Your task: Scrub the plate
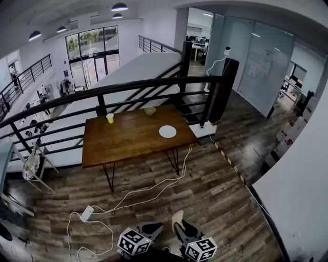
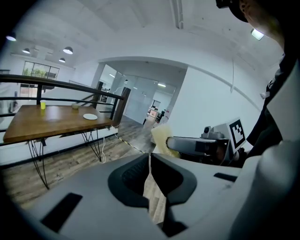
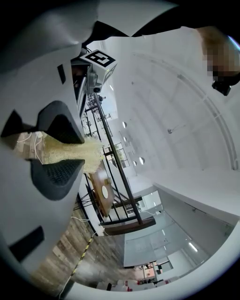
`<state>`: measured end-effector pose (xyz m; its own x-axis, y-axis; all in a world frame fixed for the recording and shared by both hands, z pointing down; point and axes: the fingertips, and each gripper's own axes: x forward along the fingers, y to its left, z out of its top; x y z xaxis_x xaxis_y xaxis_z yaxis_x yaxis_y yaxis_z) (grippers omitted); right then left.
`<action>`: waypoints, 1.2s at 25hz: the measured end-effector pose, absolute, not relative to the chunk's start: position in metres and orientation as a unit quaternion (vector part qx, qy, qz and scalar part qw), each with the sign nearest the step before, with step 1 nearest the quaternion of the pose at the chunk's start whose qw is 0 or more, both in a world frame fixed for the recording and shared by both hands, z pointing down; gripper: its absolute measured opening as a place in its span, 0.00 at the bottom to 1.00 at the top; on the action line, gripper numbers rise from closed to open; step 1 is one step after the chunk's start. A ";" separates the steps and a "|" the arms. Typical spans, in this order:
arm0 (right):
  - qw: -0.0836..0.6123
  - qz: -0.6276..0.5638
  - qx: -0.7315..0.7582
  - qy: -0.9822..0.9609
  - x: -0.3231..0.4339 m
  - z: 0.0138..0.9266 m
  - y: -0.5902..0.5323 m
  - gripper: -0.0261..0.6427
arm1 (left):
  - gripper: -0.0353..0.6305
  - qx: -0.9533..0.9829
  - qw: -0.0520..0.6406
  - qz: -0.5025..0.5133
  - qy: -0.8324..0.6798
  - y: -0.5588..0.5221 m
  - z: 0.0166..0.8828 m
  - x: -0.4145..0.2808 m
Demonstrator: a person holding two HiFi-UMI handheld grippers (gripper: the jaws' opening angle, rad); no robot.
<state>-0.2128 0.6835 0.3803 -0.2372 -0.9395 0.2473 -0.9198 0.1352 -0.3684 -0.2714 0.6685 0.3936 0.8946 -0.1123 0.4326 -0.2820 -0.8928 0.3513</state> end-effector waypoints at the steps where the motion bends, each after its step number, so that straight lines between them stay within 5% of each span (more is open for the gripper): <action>1: 0.021 -0.237 -0.610 0.756 -0.213 0.384 0.686 0.21 | 0.09 0.950 0.211 0.206 -0.105 0.672 0.397 -0.271; 30: 0.014 -0.254 -0.695 0.673 -0.157 0.389 0.459 0.21 | 0.09 0.948 0.227 0.219 -0.046 0.419 0.400 -0.223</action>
